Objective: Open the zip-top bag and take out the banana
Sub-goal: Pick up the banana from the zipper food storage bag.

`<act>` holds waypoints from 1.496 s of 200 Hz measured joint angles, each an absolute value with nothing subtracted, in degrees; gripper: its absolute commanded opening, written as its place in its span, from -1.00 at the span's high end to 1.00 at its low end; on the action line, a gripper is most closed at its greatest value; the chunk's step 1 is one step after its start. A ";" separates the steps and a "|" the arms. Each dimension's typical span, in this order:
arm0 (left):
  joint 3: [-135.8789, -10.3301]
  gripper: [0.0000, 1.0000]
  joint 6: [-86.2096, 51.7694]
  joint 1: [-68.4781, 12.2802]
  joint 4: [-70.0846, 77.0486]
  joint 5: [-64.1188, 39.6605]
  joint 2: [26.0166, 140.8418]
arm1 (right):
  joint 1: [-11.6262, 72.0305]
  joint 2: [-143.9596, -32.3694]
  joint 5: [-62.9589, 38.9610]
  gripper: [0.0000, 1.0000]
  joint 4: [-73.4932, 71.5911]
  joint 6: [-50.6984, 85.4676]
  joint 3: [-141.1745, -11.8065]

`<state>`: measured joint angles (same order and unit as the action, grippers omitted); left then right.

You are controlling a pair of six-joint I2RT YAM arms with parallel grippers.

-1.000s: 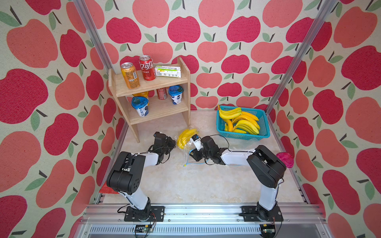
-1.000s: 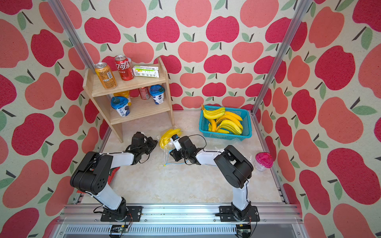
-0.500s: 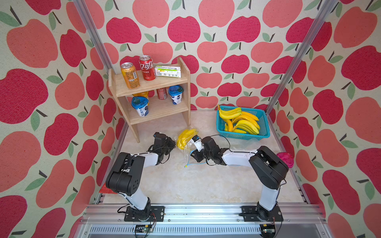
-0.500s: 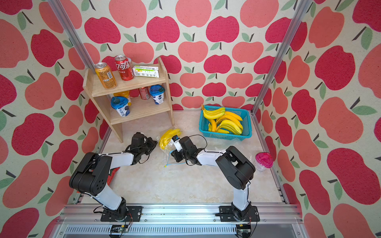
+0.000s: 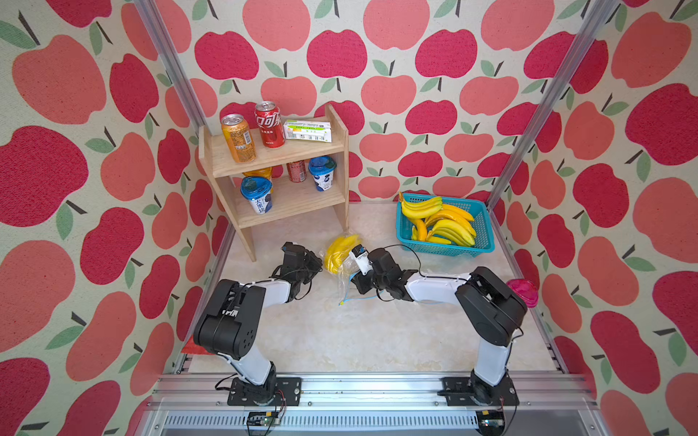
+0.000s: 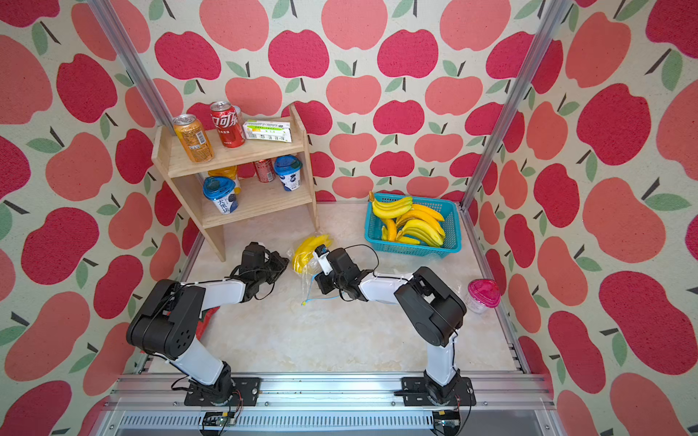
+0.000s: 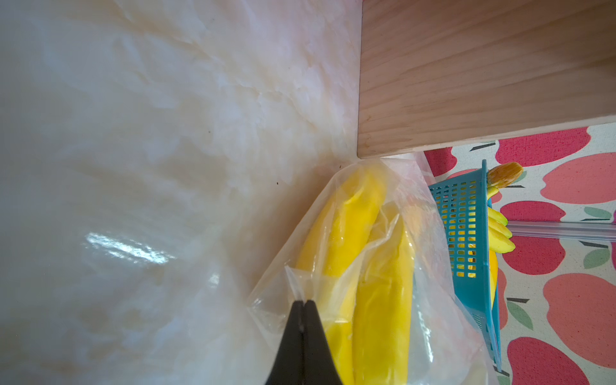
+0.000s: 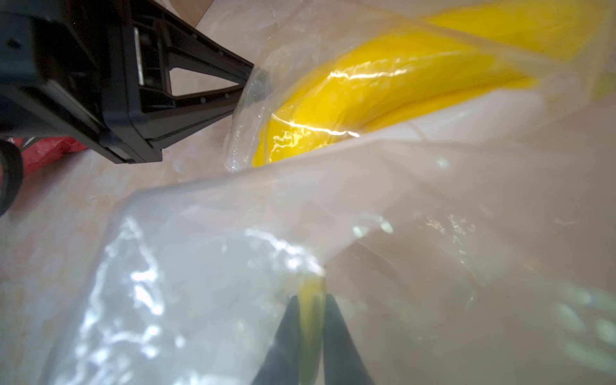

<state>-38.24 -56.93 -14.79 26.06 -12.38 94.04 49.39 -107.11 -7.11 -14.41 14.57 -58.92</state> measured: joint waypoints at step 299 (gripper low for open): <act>-38.44 1.00 -47.24 -12.64 19.77 -1.65 88.97 | 49.76 -84.62 -26.13 1.00 5.52 16.32 -53.10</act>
<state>-38.44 -47.24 -12.64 19.77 -1.65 88.97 49.76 -84.62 -26.13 5.52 16.32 -53.10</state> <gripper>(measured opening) 0.046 0.093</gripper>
